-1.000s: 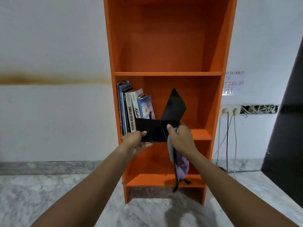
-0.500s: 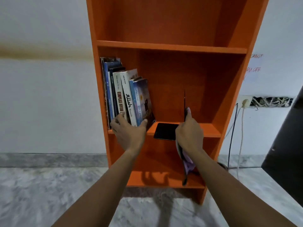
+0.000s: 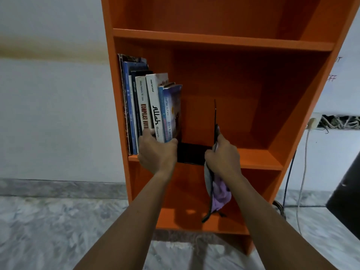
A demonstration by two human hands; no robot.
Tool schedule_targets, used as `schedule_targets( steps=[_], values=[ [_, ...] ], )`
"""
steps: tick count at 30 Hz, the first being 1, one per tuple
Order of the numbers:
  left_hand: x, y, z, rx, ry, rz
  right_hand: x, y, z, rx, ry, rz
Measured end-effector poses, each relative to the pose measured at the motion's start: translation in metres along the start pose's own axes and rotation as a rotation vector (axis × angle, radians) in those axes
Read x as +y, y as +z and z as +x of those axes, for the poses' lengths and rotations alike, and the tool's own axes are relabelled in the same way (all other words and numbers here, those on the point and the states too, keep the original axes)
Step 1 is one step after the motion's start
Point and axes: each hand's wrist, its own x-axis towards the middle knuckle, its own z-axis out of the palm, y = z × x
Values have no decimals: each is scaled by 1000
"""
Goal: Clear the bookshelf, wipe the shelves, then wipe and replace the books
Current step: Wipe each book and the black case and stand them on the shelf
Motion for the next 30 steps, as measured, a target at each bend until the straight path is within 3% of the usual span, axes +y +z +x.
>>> schedule_targets(
  steps=[10,18,30],
  values=[
    [12,9,-2,21,-69,-41,-21,46,4,-14,-17,44],
    [1,-6,3,-122,14,9,-27,53,11,-66,-80,5],
    [0,-7,8,-8,175,-30,-22,52,13,-77,-40,98]
  ],
)
